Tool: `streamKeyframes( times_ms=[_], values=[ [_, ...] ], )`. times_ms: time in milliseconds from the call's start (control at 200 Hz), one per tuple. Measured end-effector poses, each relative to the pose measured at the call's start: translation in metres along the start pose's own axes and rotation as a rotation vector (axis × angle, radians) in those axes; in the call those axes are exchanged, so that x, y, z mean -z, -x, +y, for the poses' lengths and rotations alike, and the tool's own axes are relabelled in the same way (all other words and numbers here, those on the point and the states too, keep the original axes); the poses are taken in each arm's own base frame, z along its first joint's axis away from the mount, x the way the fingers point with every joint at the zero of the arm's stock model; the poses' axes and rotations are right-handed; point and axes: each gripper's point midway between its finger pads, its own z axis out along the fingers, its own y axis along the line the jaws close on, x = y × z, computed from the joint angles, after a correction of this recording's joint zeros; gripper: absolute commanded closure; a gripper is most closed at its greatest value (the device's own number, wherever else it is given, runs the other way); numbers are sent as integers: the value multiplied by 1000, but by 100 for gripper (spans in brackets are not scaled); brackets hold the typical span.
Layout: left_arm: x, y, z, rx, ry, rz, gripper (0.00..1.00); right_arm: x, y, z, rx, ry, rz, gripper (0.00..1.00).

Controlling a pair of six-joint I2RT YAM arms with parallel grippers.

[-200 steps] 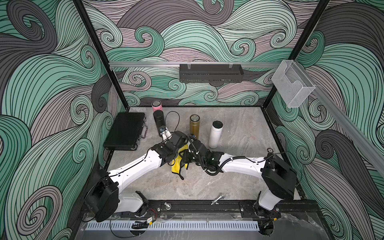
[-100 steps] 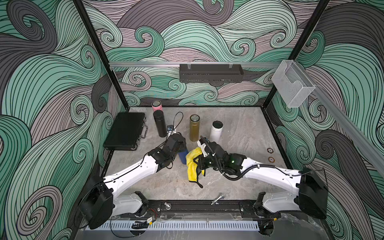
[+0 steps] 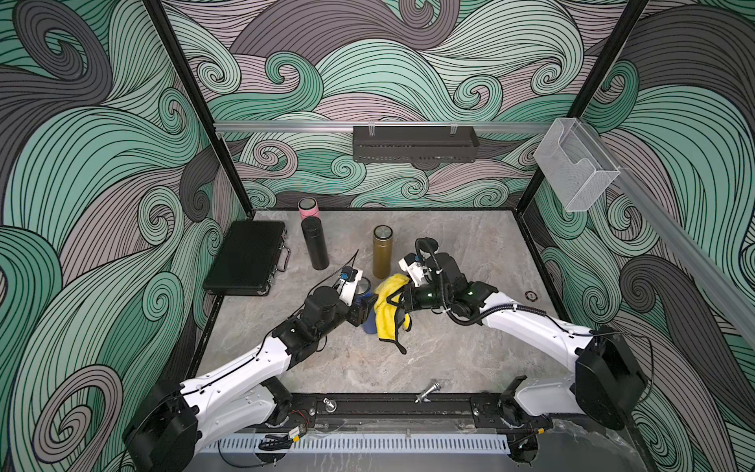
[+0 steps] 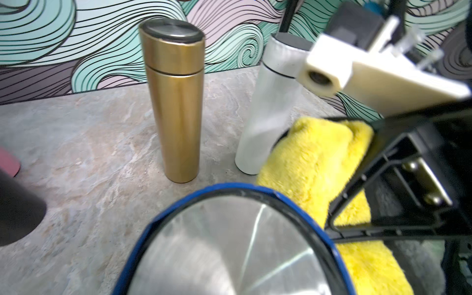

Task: Wipe the surface of the thermos
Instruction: Wipe the dirt from the surface of the thermos.

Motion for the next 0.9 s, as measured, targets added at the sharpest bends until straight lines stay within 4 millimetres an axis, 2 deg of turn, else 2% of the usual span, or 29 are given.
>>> streamKeyframes(
  times_ms=[60, 170, 295, 405, 510, 620, 796, 901],
  values=[
    [1, -1, -3, -21, -17, 2, 100, -4, 0, 2, 1, 21, 19, 100],
    [5, -3, -7, -49, -41, -1, 100, -20, -13, -10, -36, 31, 93, 100],
    [10, -6, -11, -77, -68, -1, 100, -34, -48, -39, -96, -6, 191, 100],
    [15, -9, -18, -96, -112, -3, 100, -36, -83, -62, -152, -65, 275, 100],
    [19, -12, -25, -110, -152, 5, 100, -32, -96, -70, -165, -103, 310, 100],
    [21, -15, -32, -134, -198, 12, 100, -25, -85, -59, -130, -102, 295, 100],
    [23, -19, -46, -182, -282, 22, 100, -14, -26, -10, 19, -17, 201, 100],
    [22, -20, -49, -208, -306, 21, 100, -10, -4, 9, 83, 32, 178, 100]
  ],
)
